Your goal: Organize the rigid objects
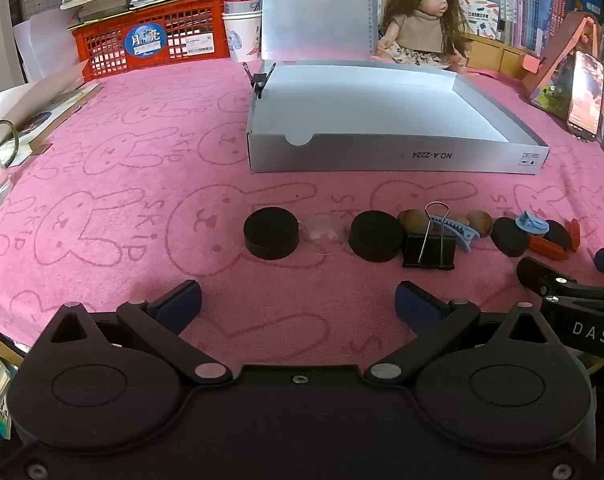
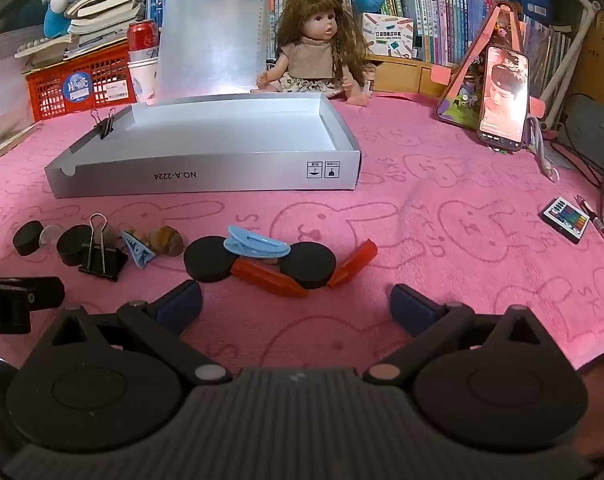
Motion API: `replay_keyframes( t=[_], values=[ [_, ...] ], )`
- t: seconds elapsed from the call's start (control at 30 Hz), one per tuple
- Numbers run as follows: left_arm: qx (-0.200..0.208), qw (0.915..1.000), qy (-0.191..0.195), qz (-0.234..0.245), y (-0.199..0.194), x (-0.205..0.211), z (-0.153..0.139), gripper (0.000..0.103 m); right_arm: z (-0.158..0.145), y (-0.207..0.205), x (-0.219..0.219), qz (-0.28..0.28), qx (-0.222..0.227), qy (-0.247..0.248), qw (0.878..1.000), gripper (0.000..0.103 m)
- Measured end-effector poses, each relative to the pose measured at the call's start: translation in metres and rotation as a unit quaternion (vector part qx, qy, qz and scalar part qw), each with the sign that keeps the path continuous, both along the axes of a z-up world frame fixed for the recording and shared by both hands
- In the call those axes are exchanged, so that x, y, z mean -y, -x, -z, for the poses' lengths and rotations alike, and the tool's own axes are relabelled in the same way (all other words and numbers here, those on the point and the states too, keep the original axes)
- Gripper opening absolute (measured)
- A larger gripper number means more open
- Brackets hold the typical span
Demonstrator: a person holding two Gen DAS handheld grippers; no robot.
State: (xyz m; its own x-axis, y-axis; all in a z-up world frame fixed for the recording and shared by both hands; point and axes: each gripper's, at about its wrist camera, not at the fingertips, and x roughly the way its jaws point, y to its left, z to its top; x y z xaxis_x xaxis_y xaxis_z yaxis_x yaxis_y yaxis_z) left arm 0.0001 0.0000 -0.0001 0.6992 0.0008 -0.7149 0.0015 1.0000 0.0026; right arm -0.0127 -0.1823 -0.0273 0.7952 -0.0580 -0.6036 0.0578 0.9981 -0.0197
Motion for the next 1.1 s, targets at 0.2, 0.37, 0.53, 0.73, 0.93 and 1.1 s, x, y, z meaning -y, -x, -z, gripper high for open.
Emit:
replay_keyframes(
  t=[0.2,0.37,0.53,0.73,0.93,1.1],
  values=[
    [0.001,1.0000,0.000,-0.001,-0.0008,0.0001,-0.0006,0.103,0.0001,-0.0002,-0.0002,0.000,-0.001,0.001,1.000,0.103],
    [0.002,1.0000,-0.001,-0.001,-0.0002,0.0004,-0.0002,0.103,-0.0006,0.0008,-0.0002,-0.002,0.002,0.001,1.000,0.103],
    [0.002,1.0000,-0.001,-0.001,-0.0002,0.0004,-0.0002,0.103,0.0036,0.0006,0.0082,-0.002,0.003,0.003,1.000,0.103],
    [0.002,1.0000,-0.001,-0.001,-0.0002,0.0005,-0.0002,0.103,0.0004,0.0002,-0.0007,0.003,0.000,0.005,1.000,0.103],
    [0.002,1.0000,-0.001,-0.001,-0.0001,0.0006,-0.0002,0.103,0.0001,0.0006,-0.0007,0.003,-0.001,0.005,1.000,0.103],
    [0.003,1.0000,-0.001,-0.001,-0.0015,-0.0009,0.0031,0.103,0.0001,0.0008,-0.0006,0.004,-0.001,0.004,1.000,0.103]
  ],
)
